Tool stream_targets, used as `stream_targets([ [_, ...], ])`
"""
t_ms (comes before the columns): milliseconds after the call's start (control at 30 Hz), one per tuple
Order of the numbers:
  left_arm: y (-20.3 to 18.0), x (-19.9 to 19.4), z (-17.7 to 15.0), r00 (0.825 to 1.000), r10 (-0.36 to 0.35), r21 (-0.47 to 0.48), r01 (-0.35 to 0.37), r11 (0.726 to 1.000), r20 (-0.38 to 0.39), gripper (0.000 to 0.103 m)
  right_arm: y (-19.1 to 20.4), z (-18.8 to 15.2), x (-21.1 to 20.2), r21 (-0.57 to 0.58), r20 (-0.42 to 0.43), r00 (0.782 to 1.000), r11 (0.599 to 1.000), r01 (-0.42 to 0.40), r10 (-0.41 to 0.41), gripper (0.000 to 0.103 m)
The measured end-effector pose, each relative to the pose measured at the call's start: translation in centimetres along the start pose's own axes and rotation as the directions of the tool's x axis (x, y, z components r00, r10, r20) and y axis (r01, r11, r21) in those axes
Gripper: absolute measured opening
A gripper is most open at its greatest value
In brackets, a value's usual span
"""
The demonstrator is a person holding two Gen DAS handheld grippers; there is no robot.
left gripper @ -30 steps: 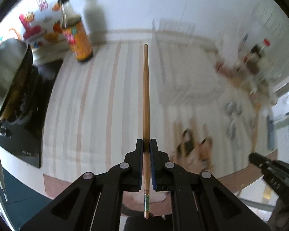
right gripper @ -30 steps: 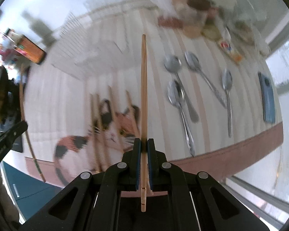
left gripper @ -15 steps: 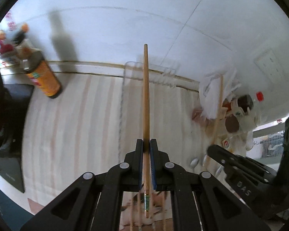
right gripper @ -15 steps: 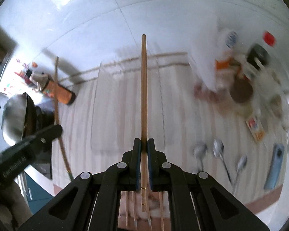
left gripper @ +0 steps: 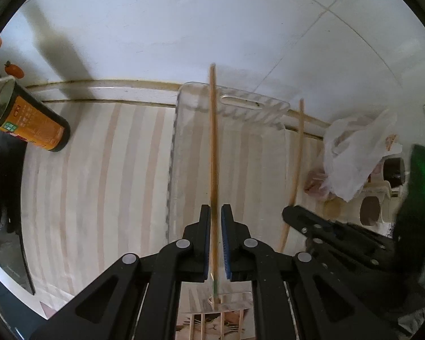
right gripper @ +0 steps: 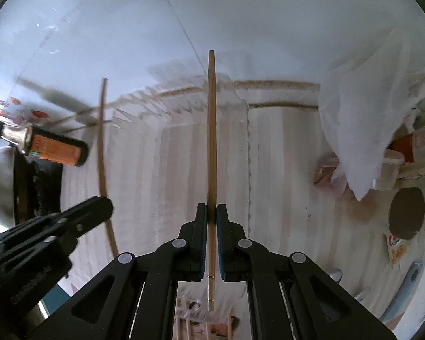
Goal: Organize utensils
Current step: 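Carry both chopsticks to the clear rack and open both grippers to drop them, then return both tools to the chopsticks on the cat mat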
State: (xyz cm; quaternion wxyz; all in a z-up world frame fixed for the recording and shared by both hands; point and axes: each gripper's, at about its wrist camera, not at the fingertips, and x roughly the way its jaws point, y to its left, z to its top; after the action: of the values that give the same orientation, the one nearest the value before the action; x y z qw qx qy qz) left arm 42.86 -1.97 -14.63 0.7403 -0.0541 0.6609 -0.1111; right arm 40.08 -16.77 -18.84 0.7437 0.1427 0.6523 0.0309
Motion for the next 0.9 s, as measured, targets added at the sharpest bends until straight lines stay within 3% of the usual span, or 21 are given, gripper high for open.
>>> stream_targets([
  [67, 0.2, -0.4, -0.1, 0.999, 0.031, 0.006, -0.031, 0.999, 0.011, 0.007, -0.4, 0.0, 0.8, 0.007, -0.035, 0.999, 1.0, -0.009, 0.01, 0.016],
  [133, 0.4, -0.9, -0.2, 0.997, 0.076, 0.018, -0.076, 0.997, 0.032, 0.017, -0.8, -0.3, 0.7, 0.008, -0.019, 1.0, 1.0, -0.002, 0.002, 0.036],
  [167, 0.5, -1.4, -0.4, 0.994, 0.099, 0.023, -0.101, 0.995, 0.053, 0.022, -1.0, -0.6, 0.4, 0.01, -0.009, 1.0, 1.0, 0.004, -0.004, 0.036],
  [233, 0.9, -2.4, -0.9, 0.984, 0.146, 0.02, -0.149, 0.989, 0.099, 0.05, -1.4, -1.1, -0.2, 0.017, 0.006, 1.0, 1.0, 0.005, -0.005, 0.036],
  [367, 1.9, -4.8, -3.3, 0.95, 0.22, -0.006, -0.224, 0.974, 0.223, 0.073, -1.9, -3.0, -2.8, 0.015, 0.079, 0.995, 0.999, 0.052, -0.053, 0.039],
  [433, 2.3, -5.6, -4.6, 0.936, 0.235, -0.023, -0.237, 0.971, 0.263, 0.094, -2.0, -4.0, -3.9, 0.019, 0.109, 0.991, 0.997, 0.072, -0.074, 0.045],
  [500, 2.6, -6.3, -6.2, 0.922, 0.243, -0.034, -0.244, 0.969, 0.303, 0.103, -2.2, -5.6, -5.0, 0.025, 0.146, 0.985, 0.996, 0.09, -0.092, 0.051],
  [633, 2.8, -6.8, -9.0, 0.9, 0.285, -0.041, -0.288, 0.957, 0.329, 0.103, -2.3, -9.0, -6.6, 0.028, 0.217, 0.971, 0.995, 0.1, -0.103, 0.069],
  [767, 3.3, -6.3, -11.7, 0.899, 0.296, -0.035, -0.301, 0.953, 0.322, 0.103, -2.7, -12.8, -7.1, 0.039, 0.248, 0.961, 0.992, 0.116, -0.122, 0.071],
  [900, 3.9, -4.8, -15.0, 0.905, 0.308, -0.018, -0.316, 0.948, 0.292, 0.103, -2.9, -16.4, -6.0, 0.063, 0.222, 0.967, 0.991, 0.115, -0.126, 0.071],
])
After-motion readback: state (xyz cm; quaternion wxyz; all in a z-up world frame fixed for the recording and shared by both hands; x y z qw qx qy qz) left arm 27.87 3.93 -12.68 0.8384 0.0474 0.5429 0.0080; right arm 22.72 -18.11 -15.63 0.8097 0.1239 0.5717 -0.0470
